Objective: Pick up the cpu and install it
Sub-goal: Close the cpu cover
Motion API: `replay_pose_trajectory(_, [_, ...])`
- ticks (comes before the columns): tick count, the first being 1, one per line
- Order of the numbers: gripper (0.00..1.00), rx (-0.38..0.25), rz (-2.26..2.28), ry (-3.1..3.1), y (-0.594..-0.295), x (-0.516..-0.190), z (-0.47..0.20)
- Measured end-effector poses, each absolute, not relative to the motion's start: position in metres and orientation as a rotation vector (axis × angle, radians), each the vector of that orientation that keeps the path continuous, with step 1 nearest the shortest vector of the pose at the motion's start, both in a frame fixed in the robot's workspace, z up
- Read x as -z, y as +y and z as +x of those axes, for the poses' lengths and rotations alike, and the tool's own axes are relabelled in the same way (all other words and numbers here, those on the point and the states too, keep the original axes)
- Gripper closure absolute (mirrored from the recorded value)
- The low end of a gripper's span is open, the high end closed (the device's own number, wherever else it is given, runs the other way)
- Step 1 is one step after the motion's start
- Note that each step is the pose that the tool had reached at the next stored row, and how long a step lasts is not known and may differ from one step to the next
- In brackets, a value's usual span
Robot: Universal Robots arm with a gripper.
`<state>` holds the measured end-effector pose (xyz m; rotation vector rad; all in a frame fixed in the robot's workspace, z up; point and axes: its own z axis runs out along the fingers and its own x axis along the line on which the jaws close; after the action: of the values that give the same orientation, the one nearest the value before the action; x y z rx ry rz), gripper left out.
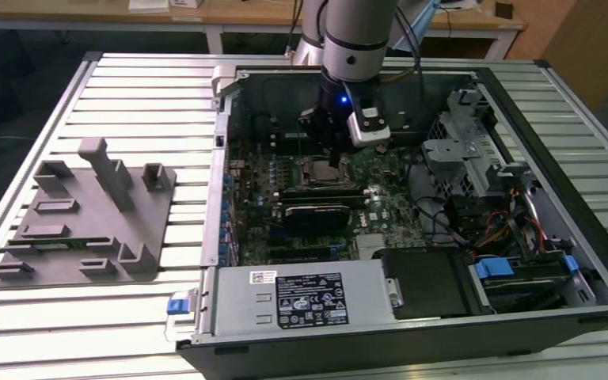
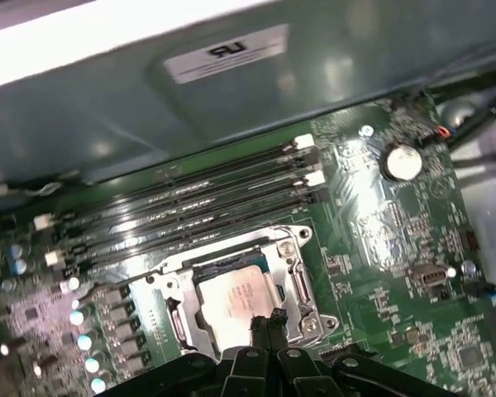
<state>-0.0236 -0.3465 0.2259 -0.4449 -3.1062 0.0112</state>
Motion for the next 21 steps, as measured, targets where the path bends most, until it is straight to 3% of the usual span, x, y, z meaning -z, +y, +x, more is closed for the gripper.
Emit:
replay_pose_trajectory(11, [0.89,-0.012,-0.144,-3.135,-0.3465,-0.2246,-0.0236])
replay_pose_trajectory(21, [0.89,-0.012,-0.144,-3.135,-0.3465,-0.2225,-0.03])
